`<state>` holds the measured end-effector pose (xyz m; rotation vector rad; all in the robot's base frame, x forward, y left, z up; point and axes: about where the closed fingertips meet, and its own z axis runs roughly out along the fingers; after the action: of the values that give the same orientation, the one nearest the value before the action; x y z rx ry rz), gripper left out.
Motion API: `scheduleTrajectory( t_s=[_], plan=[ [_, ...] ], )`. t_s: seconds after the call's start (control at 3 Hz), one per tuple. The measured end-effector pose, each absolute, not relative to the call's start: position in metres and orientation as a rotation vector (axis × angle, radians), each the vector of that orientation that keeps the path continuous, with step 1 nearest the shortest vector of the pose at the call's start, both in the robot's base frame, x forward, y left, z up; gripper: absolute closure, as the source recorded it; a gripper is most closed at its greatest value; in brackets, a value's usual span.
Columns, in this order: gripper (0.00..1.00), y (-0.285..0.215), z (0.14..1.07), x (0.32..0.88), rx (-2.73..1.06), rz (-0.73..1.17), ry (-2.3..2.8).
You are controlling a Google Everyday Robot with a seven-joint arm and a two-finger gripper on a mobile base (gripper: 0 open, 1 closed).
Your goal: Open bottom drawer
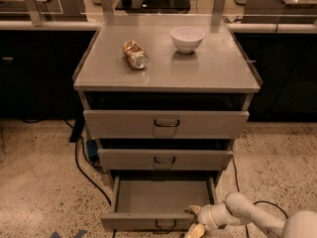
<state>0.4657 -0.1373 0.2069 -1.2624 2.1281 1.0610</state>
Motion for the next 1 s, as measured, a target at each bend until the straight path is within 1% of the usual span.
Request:
scheduleTrajectory(
  t_s=[0.33,0.67,1.0],
  plan=[
    [0.00,-0.131,0.194,0.445,-1.265,1.108,2.160],
    [0.00,-0.135,0.201,0.433,-1.234,1.122,2.191],
    [0.00,-0.135,0.201,0.433,-1.234,1.123,2.192]
  ],
)
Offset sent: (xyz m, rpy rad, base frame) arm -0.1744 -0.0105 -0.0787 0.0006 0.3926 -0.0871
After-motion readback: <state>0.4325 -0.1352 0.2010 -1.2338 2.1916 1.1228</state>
